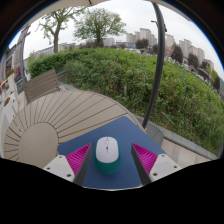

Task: Arrange mouse

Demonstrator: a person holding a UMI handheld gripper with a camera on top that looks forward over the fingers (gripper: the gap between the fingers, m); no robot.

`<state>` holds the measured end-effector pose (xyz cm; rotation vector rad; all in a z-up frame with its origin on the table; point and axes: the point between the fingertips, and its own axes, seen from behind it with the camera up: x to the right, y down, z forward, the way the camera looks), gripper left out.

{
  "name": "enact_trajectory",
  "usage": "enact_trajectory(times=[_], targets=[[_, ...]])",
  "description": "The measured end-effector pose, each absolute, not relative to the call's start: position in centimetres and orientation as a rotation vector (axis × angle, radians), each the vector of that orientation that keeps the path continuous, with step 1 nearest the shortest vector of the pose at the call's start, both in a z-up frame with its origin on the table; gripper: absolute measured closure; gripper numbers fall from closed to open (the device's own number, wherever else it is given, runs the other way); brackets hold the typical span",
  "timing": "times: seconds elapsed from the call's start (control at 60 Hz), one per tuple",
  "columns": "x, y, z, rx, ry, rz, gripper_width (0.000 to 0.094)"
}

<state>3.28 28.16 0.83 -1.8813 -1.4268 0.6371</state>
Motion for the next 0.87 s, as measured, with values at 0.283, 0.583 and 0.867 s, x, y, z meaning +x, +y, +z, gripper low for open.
enact_trajectory(times=[0.283,0.583,0.867], targets=[[16.0,20.9,13.4,-1.898,-1.535,0.689,0.0088],[24.9,16.7,17.6,-1.865,-1.556,0.660,0.0093],[25.0,15.1,17.7,-1.828,-1.596,0.673,0.0092]])
